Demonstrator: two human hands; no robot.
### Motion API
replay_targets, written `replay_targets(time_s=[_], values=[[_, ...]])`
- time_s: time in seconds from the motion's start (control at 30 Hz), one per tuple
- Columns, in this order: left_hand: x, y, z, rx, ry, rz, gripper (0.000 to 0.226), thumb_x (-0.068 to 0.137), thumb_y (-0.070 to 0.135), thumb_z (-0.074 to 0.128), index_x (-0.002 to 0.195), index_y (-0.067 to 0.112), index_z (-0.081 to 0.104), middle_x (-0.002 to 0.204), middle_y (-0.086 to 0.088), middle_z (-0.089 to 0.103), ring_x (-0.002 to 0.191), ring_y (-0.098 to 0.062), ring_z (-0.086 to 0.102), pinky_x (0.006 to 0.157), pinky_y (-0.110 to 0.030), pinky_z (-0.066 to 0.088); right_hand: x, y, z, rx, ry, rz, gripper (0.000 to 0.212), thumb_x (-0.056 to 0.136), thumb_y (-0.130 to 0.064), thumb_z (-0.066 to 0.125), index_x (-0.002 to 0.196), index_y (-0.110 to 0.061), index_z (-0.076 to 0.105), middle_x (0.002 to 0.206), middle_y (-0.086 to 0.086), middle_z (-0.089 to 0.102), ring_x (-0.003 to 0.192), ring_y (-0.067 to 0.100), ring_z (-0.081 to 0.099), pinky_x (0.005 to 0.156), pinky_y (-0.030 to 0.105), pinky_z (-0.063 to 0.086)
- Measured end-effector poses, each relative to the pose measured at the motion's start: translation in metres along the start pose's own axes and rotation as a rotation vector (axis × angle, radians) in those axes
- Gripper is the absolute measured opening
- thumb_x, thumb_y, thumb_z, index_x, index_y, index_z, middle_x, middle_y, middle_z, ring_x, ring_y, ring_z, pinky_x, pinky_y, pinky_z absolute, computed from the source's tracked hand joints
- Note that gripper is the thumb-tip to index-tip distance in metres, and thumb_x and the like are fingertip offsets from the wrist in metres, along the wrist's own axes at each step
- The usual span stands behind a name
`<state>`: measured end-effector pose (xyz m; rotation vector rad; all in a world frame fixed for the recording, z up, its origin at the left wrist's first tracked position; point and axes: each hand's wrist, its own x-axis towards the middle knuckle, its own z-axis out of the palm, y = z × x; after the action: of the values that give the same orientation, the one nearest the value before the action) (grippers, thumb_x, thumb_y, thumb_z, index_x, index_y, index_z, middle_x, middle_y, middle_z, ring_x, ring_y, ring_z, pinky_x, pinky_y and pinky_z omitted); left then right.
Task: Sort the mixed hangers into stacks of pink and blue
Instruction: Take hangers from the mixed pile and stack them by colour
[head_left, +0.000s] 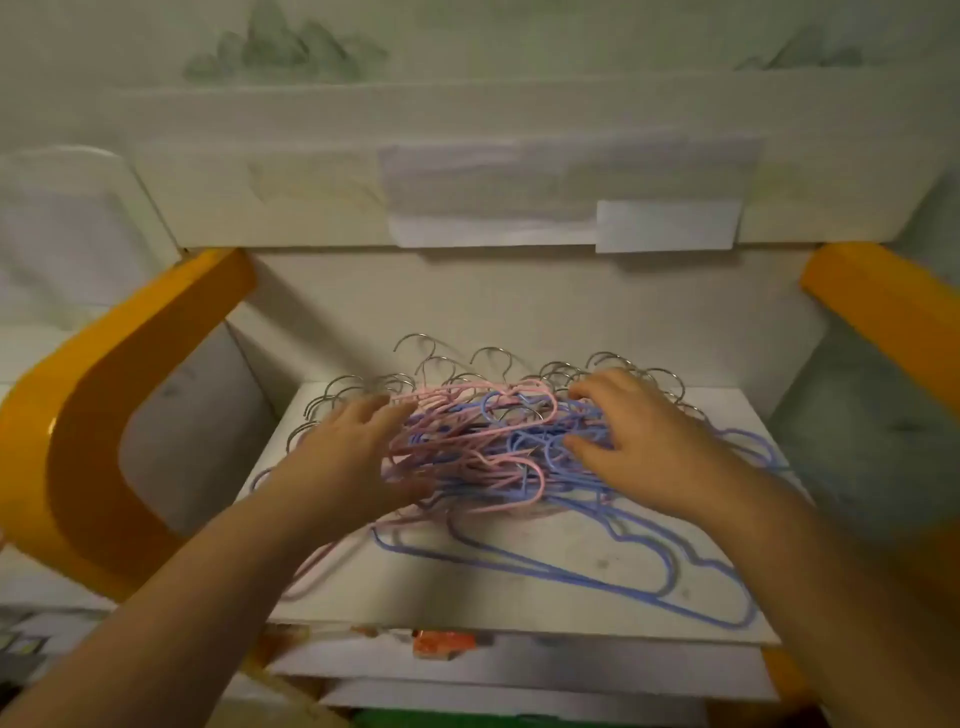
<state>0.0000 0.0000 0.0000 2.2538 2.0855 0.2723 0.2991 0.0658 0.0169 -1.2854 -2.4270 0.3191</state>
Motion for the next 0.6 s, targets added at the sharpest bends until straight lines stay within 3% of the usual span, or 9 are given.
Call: replay_targets(time_s=[0.13, 0.27, 0.43, 0.6], values=[[0.027, -0.01, 0.015, 0.001, -0.048, -0.012, 0.095, 0.067, 0.08, 0.045, 0.146, 0.032, 0.03, 0.152, -0.003, 0.032, 0.136, -0.027, 0.034, 0.109, -0.045, 0.036, 0.005, -0.004, 0.015, -0.015, -0.041, 0.036, 0.047, 0.089, -0.045, 0.058, 0.131, -0.028, 0.047, 0.127, -0.01, 0.043, 0.12, 0.012, 0.042, 0.099, 0.033, 0.039], [0.059, -0.01, 0.018, 0.006, -0.091, 0.064, 0.09, 0.072, 0.073, 0.054, 0.147, 0.028, 0.032, 0.151, -0.004, 0.035, 0.134, -0.028, 0.037, 0.11, -0.04, 0.033, 0.012, -0.003, 0.02, -0.041, -0.044, 0.098, 0.048, 0.089, -0.045, 0.058, 0.133, -0.028, 0.046, 0.129, -0.009, 0.043, 0.121, 0.012, 0.041, 0.099, 0.034, 0.039], [0.086, -0.016, 0.009, -0.003, -0.186, 0.087, 0.094, 0.068, 0.069, 0.067, 0.146, 0.033, 0.031, 0.141, 0.001, 0.045, 0.124, -0.024, 0.049, 0.099, -0.033, 0.042, 0.011, 0.005, 0.03, -0.082, -0.029, 0.147, 0.047, 0.087, -0.044, 0.06, 0.129, -0.025, 0.051, 0.12, -0.007, 0.048, 0.114, 0.013, 0.046, 0.095, 0.033, 0.041], [0.087, -0.013, -0.005, 0.005, -0.154, 0.073, 0.085, 0.069, 0.069, 0.066, 0.141, 0.035, 0.039, 0.131, 0.002, 0.051, 0.117, -0.022, 0.053, 0.089, -0.032, 0.043, 0.002, 0.017, 0.029, -0.121, -0.019, 0.243, 0.054, 0.08, -0.054, 0.058, 0.126, -0.027, 0.052, 0.118, -0.004, 0.05, 0.112, 0.018, 0.05, 0.093, 0.038, 0.045]])
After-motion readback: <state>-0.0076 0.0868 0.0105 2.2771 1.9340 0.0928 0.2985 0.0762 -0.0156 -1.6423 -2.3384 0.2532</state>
